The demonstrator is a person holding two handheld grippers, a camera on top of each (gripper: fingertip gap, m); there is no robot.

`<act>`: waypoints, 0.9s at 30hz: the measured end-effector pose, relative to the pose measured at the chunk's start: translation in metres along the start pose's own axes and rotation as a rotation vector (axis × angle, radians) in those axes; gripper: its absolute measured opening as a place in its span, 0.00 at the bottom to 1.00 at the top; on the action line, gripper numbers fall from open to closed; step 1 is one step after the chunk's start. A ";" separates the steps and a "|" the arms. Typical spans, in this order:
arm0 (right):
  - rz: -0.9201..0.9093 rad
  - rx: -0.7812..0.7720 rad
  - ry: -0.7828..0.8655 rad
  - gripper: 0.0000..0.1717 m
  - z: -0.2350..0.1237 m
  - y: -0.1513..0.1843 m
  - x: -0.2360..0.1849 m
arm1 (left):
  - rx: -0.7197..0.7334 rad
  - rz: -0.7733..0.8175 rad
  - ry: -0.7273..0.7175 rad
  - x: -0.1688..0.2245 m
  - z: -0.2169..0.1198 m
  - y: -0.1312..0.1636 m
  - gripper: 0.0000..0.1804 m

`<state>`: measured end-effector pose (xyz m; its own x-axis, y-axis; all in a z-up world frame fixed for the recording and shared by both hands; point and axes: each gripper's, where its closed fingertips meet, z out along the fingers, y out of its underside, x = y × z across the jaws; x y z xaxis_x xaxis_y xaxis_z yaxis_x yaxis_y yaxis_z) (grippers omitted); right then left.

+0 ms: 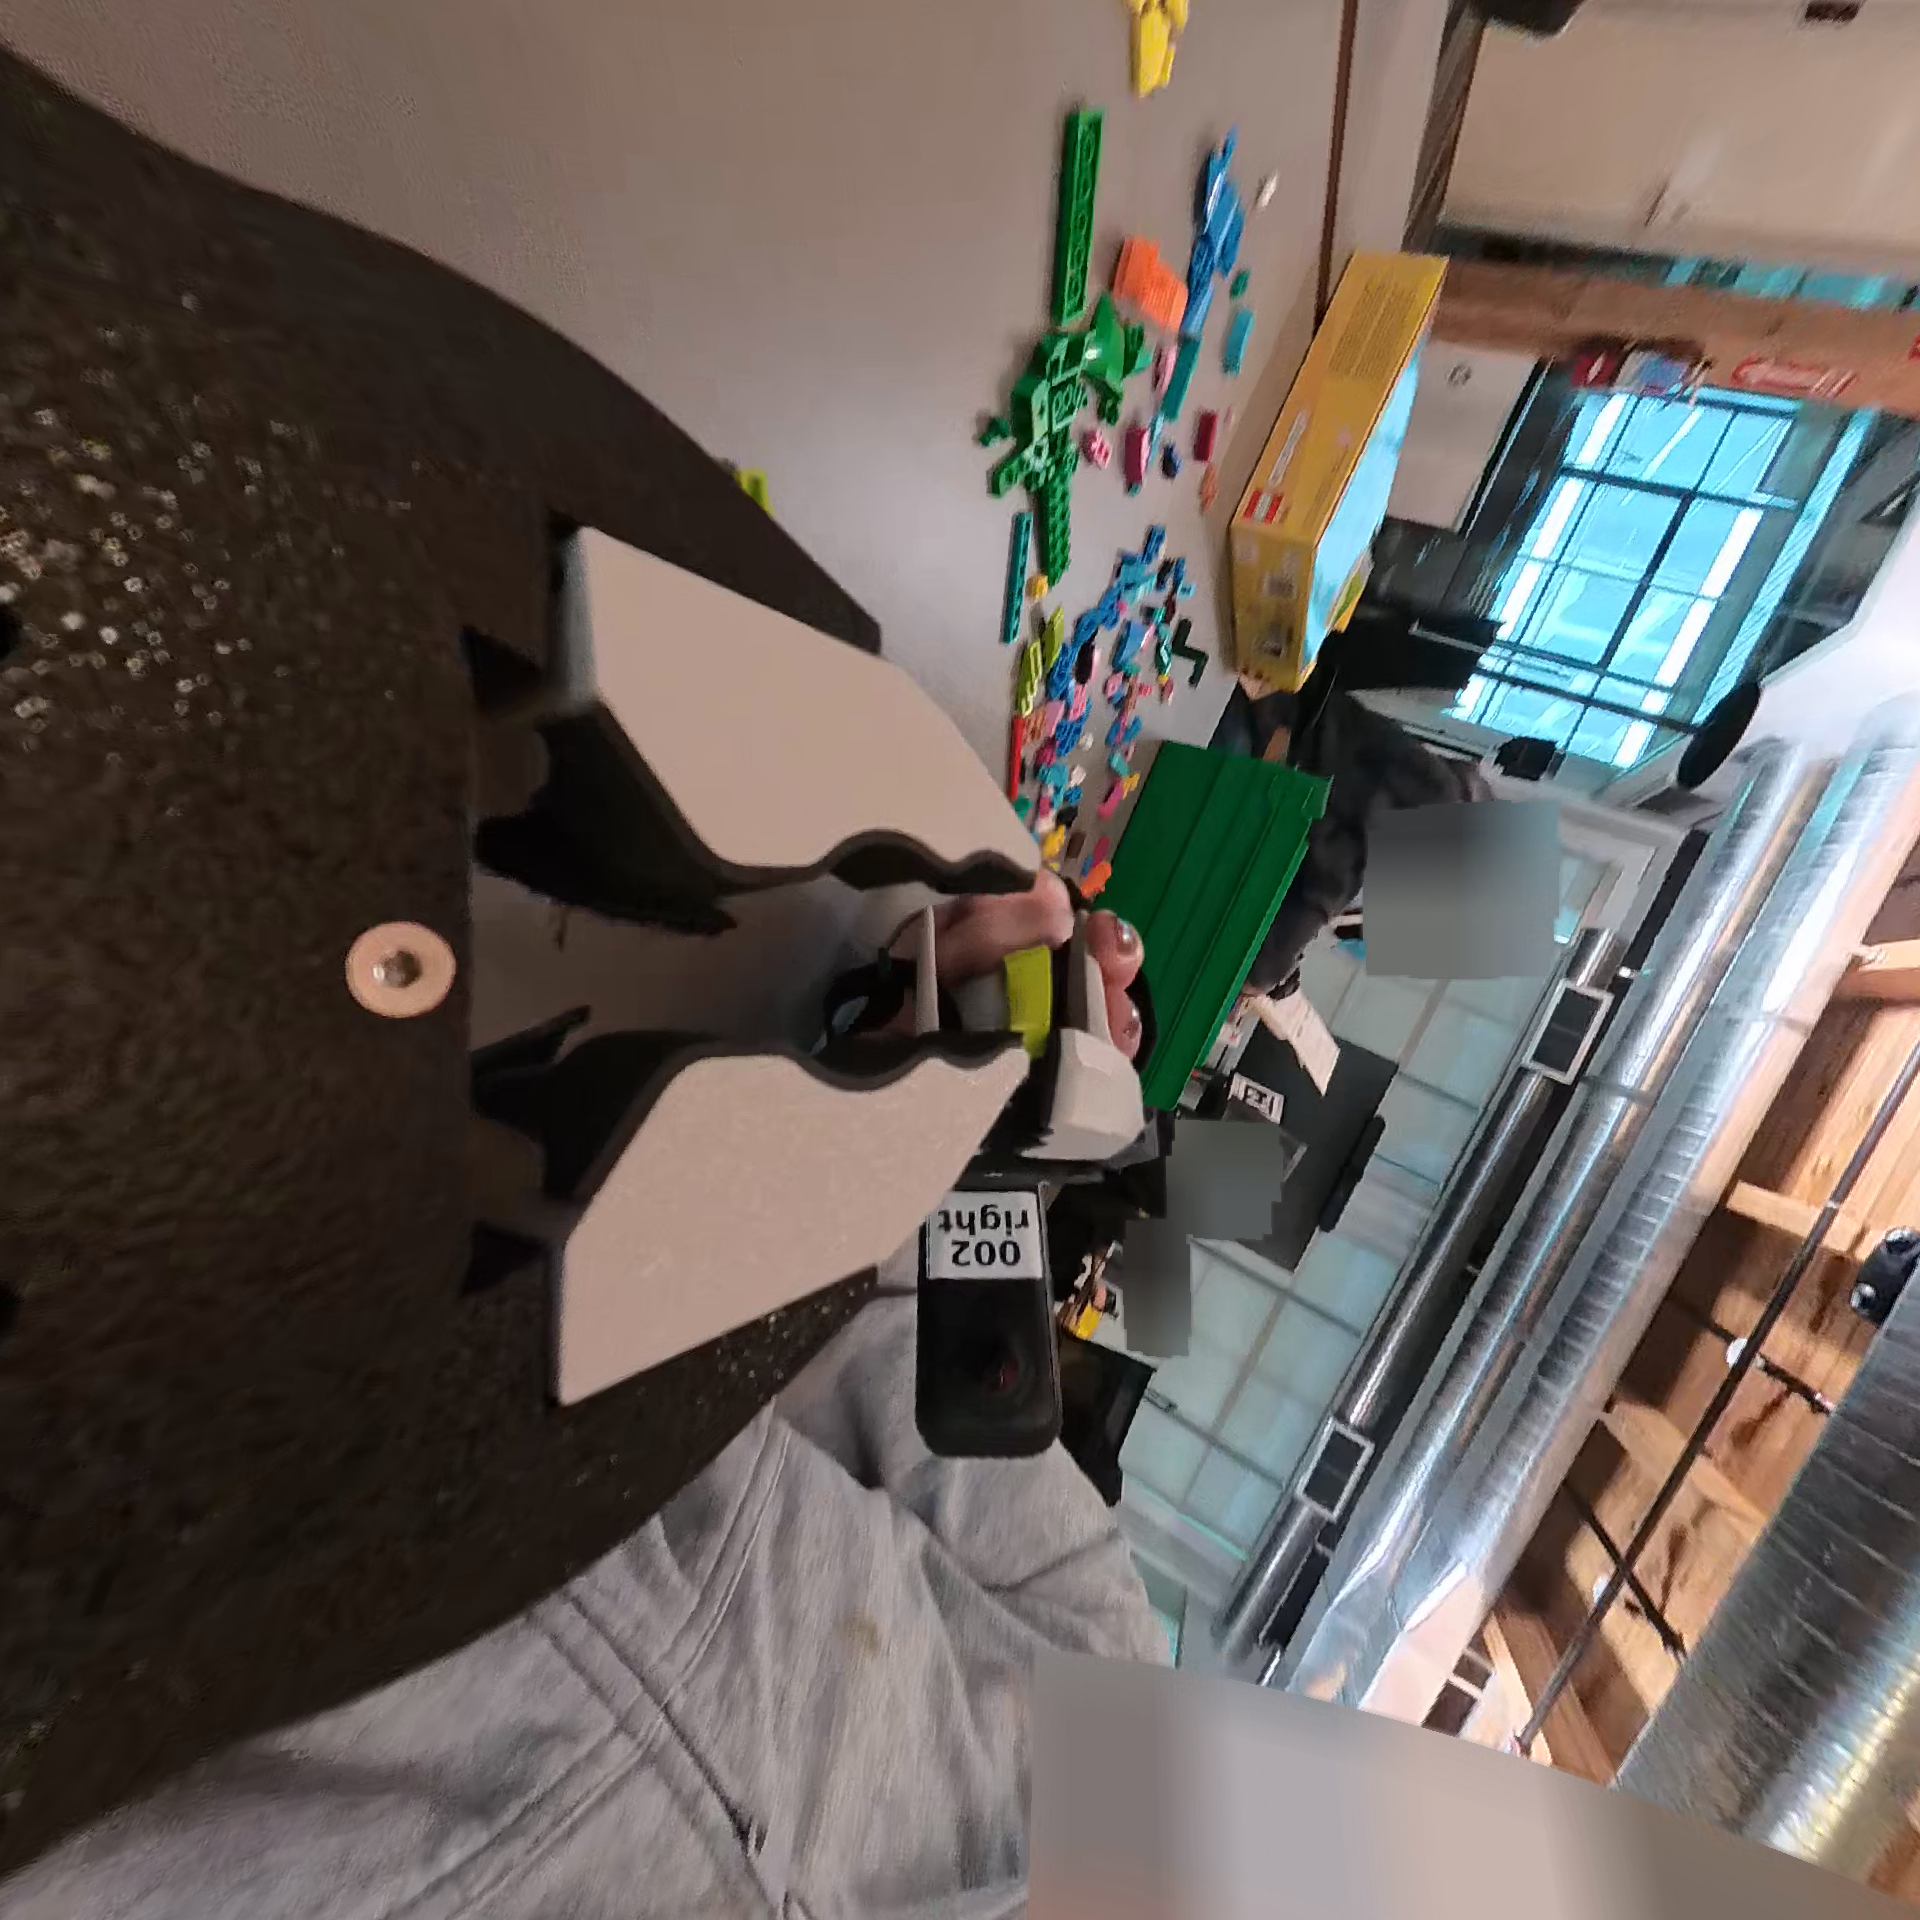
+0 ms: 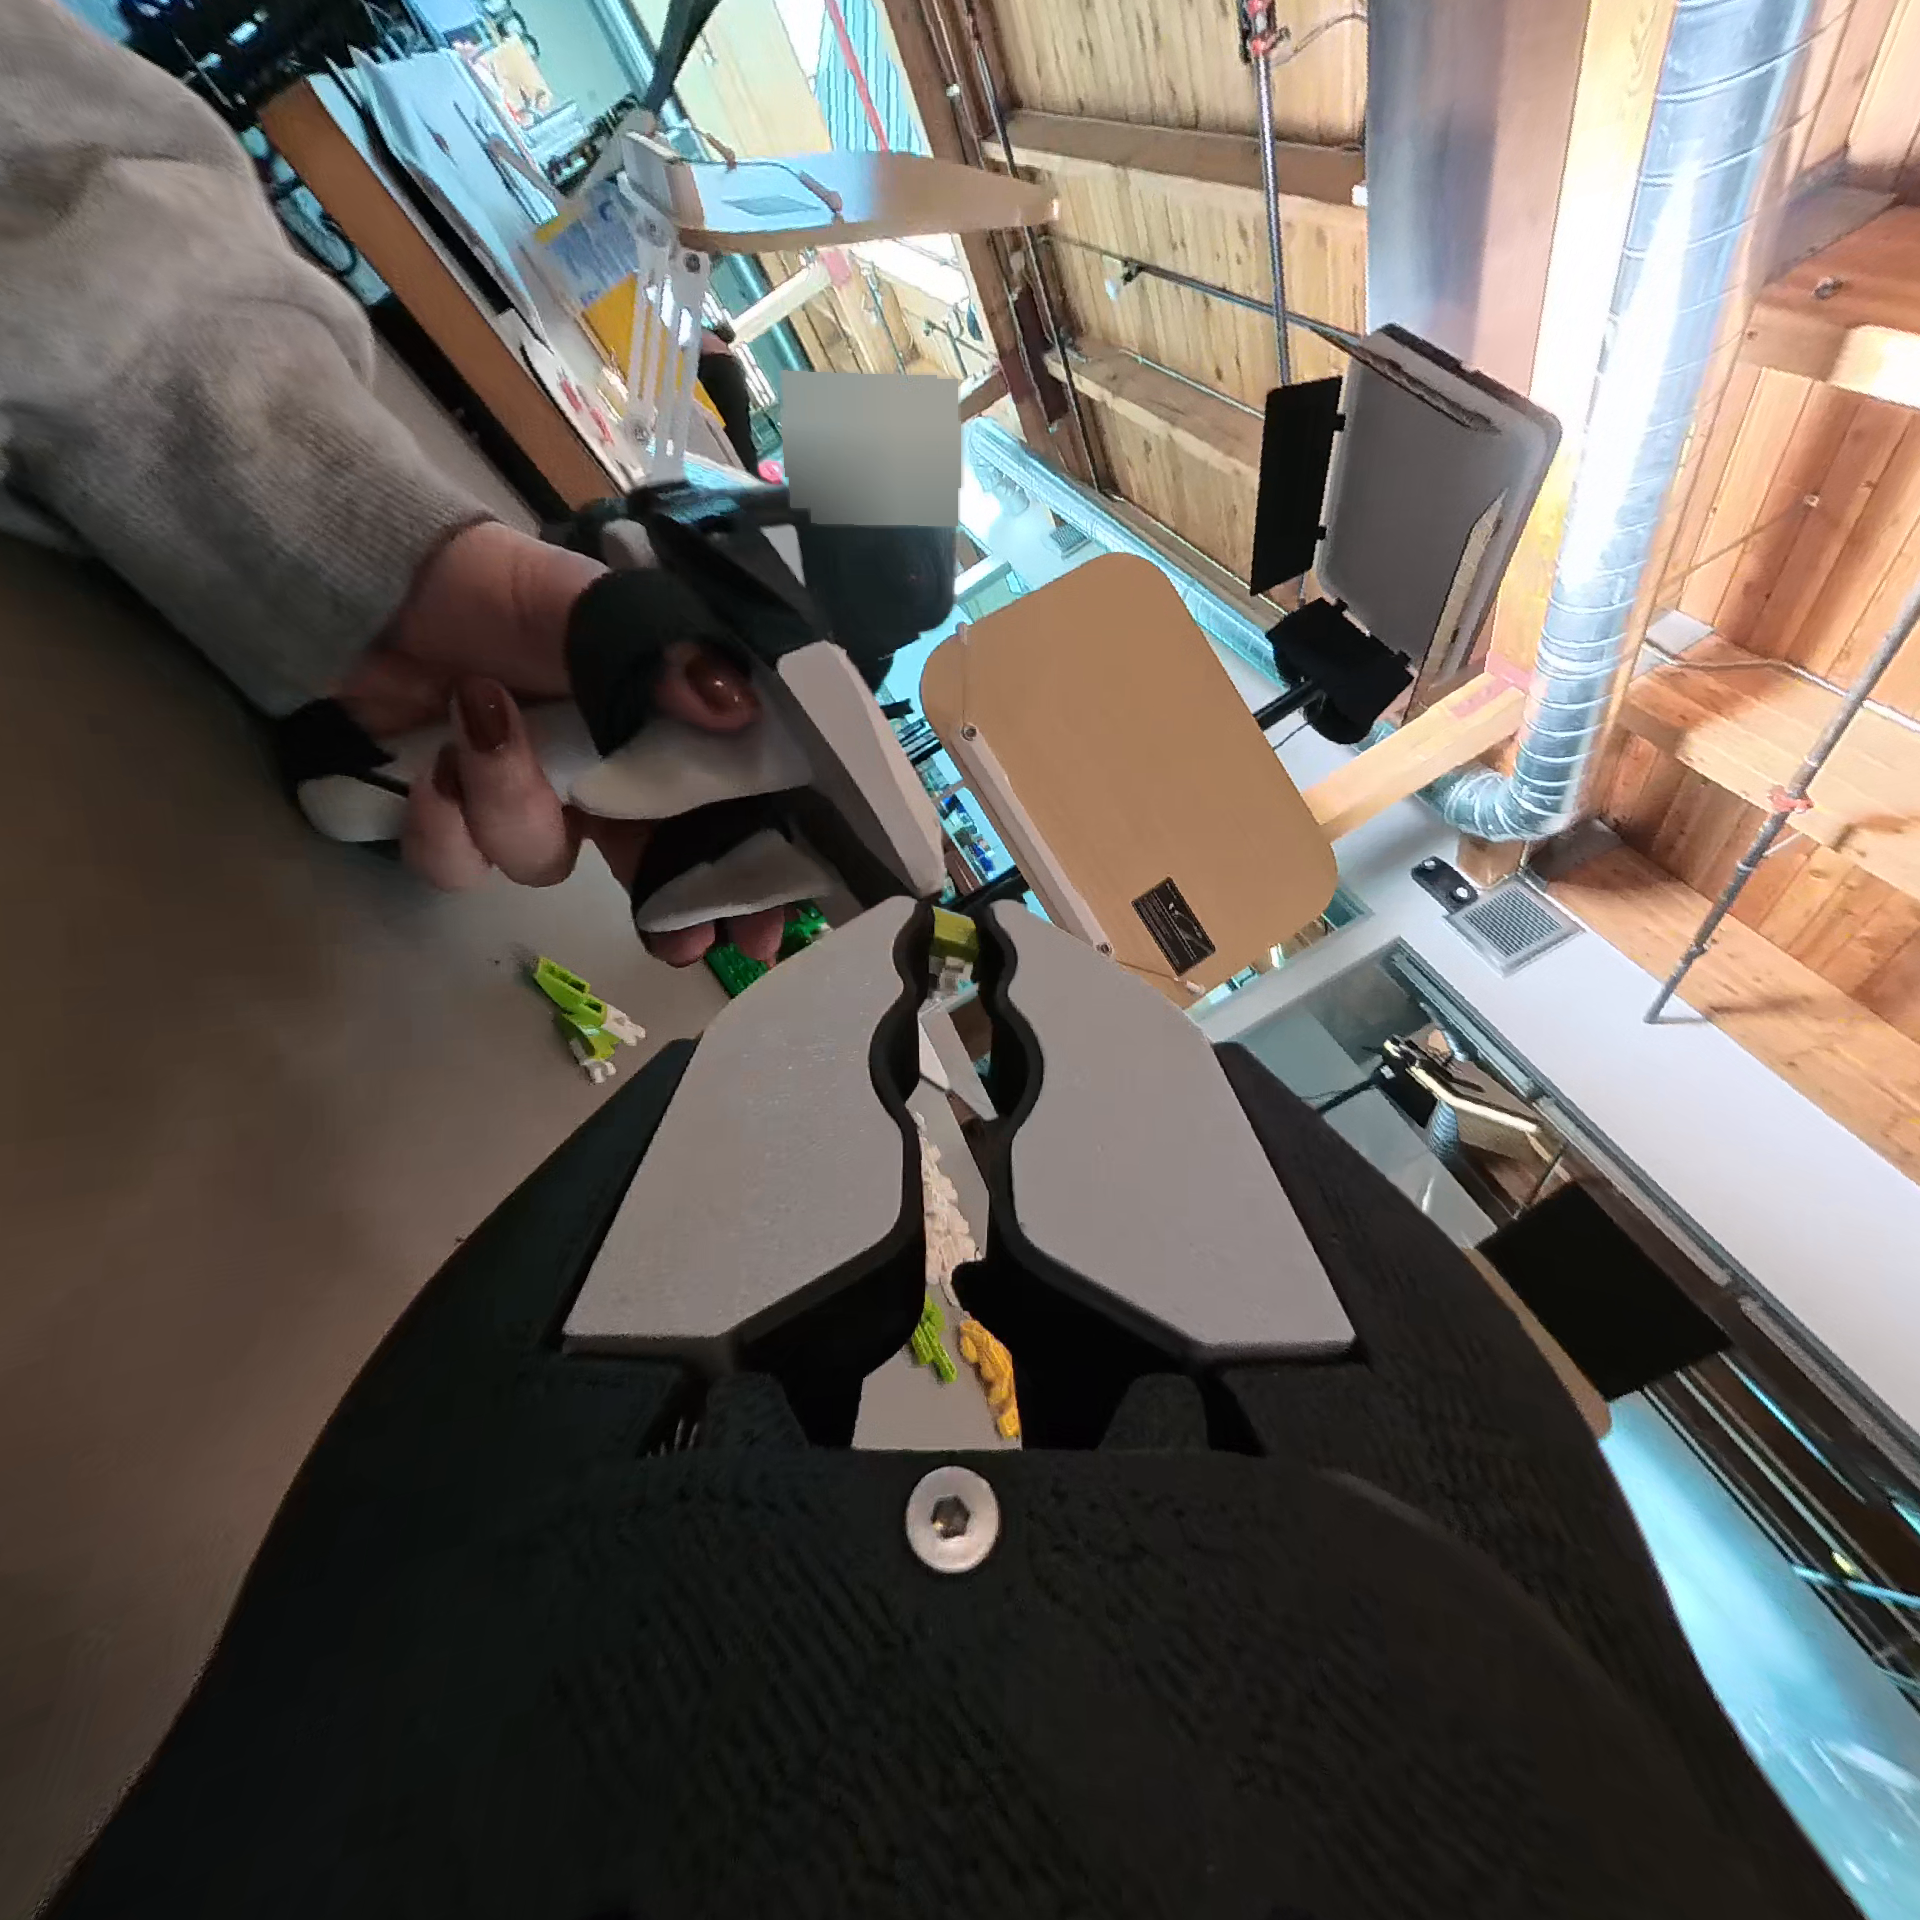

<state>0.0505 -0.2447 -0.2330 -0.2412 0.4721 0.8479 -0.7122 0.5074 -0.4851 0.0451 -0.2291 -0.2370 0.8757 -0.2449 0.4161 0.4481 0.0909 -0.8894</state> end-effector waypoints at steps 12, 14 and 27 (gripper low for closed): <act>-0.019 -0.023 -0.016 0.14 0.003 0.006 -0.006 | 0.120 0.010 0.172 0.019 -0.014 -0.015 0.03; 0.008 -0.052 0.013 0.15 0.003 0.014 0.001 | 0.151 0.167 0.102 0.018 -0.019 -0.020 0.03; 0.162 -0.137 -0.119 0.06 0.006 0.033 -0.017 | -0.091 0.583 -0.120 -0.002 -0.014 0.008 0.03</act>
<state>0.0276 -0.2401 -0.2619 -0.4272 0.4710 0.7718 -0.5638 0.5286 -0.6346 0.0446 -0.2410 -0.2472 0.9890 -0.0681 -0.1311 -0.1246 0.0929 -0.9878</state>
